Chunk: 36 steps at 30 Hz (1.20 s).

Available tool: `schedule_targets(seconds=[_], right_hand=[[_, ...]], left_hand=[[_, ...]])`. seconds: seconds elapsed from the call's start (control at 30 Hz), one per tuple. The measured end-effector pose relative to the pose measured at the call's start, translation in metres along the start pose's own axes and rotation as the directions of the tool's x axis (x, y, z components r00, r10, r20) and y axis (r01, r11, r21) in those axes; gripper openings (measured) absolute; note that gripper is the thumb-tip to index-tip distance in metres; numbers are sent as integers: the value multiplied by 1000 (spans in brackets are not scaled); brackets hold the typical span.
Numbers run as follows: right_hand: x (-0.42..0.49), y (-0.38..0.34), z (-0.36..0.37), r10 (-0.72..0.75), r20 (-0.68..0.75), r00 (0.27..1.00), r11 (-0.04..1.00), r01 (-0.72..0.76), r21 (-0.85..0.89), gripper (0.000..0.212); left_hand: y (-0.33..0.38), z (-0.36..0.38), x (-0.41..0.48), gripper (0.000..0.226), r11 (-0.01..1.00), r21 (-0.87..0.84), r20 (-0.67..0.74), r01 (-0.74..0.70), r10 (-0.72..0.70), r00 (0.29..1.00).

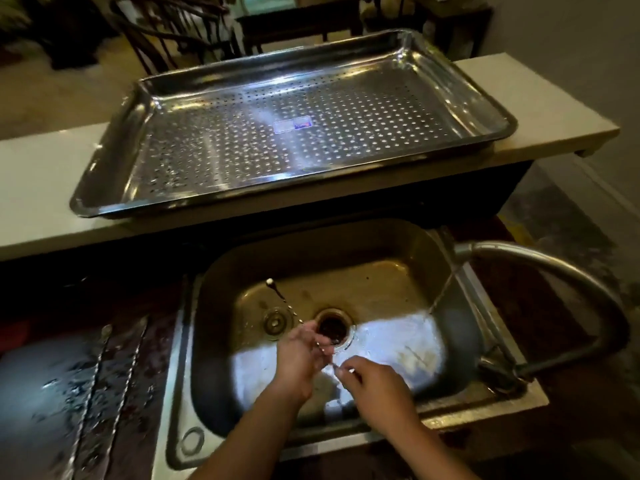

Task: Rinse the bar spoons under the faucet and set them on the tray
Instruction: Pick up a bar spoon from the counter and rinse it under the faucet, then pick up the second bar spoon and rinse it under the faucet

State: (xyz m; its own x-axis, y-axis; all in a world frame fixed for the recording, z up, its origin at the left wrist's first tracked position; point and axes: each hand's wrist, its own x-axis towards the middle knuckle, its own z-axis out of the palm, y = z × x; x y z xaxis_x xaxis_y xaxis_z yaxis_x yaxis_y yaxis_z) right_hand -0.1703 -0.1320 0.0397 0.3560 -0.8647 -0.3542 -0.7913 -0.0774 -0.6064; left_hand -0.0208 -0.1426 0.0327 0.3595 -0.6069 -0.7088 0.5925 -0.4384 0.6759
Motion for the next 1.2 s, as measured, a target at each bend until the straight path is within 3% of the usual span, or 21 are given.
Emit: schedule_targets(seconds=[0.1, 0.3, 0.4, 0.6, 0.73, 0.8, 0.93, 1.07, 1.13, 1.2], right_hand=[[2, 7, 7, 16, 50, 999, 1000, -16, -2, 29], [2, 15, 11, 54, -8, 998, 998, -54, -18, 18], [1, 12, 13, 68, 0, 998, 997, -68, -34, 17], [3, 12, 17, 76, 13, 997, 993, -74, -87, 16], [3, 11, 19, 83, 11, 997, 987, -80, -138, 16], [3, 11, 20, 80, 14, 997, 985, -77, -155, 14], [3, 12, 20, 67, 23, 997, 982, -62, -180, 14], [3, 12, 21, 68, 23, 997, 977, -62, -203, 17], [3, 12, 22, 68, 18, 998, 977, -63, -205, 18], [3, 12, 23, 59, 28, 998, 973, -51, -223, 21]], left_hand=[[14, -48, 19, 24, 983, 184, -122, 23, 0, 992], [18, -116, 68, 21, 884, 440, -279, 157, -32, 960], [20, -132, 89, 29, 710, 683, -315, 170, 77, 946], [13, -141, 108, 25, 450, 862, -353, 232, 206, 912], [6, -143, 106, 16, 34, 979, -201, 201, 327, 923], [3, -146, 106, 20, -66, 987, -116, 149, 360, 926], [4, -146, 96, 23, -112, 992, -25, 66, 331, 943], [12, -146, 77, 21, -44, 999, 35, -22, 327, 944], [19, -148, 58, 25, -56, 991, 133, -120, 394, 909], [27, -156, 34, 26, -30, 976, 201, -217, 521, 830]])
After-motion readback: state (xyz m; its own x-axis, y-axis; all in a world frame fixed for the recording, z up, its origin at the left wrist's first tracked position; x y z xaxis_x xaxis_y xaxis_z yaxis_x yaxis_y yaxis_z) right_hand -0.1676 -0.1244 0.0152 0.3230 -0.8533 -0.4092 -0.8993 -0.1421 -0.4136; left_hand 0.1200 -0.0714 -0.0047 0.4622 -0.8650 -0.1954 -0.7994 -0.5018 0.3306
